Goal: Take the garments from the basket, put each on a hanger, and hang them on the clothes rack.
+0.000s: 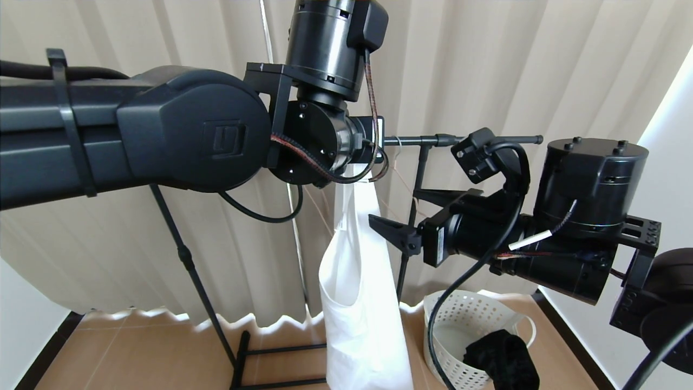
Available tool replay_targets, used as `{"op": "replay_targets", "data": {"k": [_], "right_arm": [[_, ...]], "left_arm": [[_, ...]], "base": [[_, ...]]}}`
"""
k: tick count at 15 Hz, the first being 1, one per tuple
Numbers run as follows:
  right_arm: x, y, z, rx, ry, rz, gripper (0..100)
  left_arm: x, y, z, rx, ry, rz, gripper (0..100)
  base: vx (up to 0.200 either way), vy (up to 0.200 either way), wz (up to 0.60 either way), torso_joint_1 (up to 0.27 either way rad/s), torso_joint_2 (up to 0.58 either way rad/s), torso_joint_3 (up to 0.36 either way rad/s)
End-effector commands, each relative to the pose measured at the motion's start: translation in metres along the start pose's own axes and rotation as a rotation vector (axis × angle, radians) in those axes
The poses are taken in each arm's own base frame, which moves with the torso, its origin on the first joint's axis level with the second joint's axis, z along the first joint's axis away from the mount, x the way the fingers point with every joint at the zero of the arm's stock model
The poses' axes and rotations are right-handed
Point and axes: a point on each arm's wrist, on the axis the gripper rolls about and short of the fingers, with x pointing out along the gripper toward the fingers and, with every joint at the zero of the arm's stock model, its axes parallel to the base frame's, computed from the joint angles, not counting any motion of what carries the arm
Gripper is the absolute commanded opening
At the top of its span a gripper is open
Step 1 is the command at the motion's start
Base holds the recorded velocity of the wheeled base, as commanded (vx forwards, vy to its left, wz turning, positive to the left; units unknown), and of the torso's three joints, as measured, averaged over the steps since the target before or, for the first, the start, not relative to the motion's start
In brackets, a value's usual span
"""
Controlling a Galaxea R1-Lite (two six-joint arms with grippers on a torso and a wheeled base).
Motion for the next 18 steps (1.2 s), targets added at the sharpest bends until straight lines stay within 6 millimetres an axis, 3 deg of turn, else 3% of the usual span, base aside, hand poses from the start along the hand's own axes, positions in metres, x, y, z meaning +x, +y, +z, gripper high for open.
{"op": "replay_targets", "data": {"k": [1,3,7,9,14,18], "right_arm": [[0.000,0.016,0.002,-0.010,-0.024,-0.001,100],[0.002,0.032,-0.001,-0.019,-0.027,-0.023,100],[0.004,0.037,-0.003,-0.025,-0.029,-0.036,100],[0.014,0.036,-0.009,-0.026,-0.008,-0.043,100],[0.033,0.020,-0.026,-0.024,0.049,-0.099,100],[0.037,0.000,-0.036,-0.082,0.094,-0.155,100]], "left_arm": [[0.000,0.000,0.000,-0.001,-0.001,0.001,0],[-0.001,0.000,0.000,-0.002,-0.001,0.008,0],[0.001,0.002,-0.004,-0.010,0.007,0.033,0],[0.001,0.001,-0.006,-0.005,0.013,0.032,0],[0.000,0.001,-0.005,-0.009,0.011,0.031,0],[-0.008,0.000,-0.002,-0.014,-0.003,0.032,0]], "base": [[0.000,0.000,0.00,0.000,0.00,0.000],[0.000,0.000,0.00,0.000,0.00,0.000],[0.000,0.000,0.00,0.000,0.00,0.000],[0.000,0.000,0.00,0.000,0.00,0.000],[0.000,0.000,0.00,0.000,0.00,0.000],[0.000,0.000,0.00,0.000,0.00,0.000]]}}
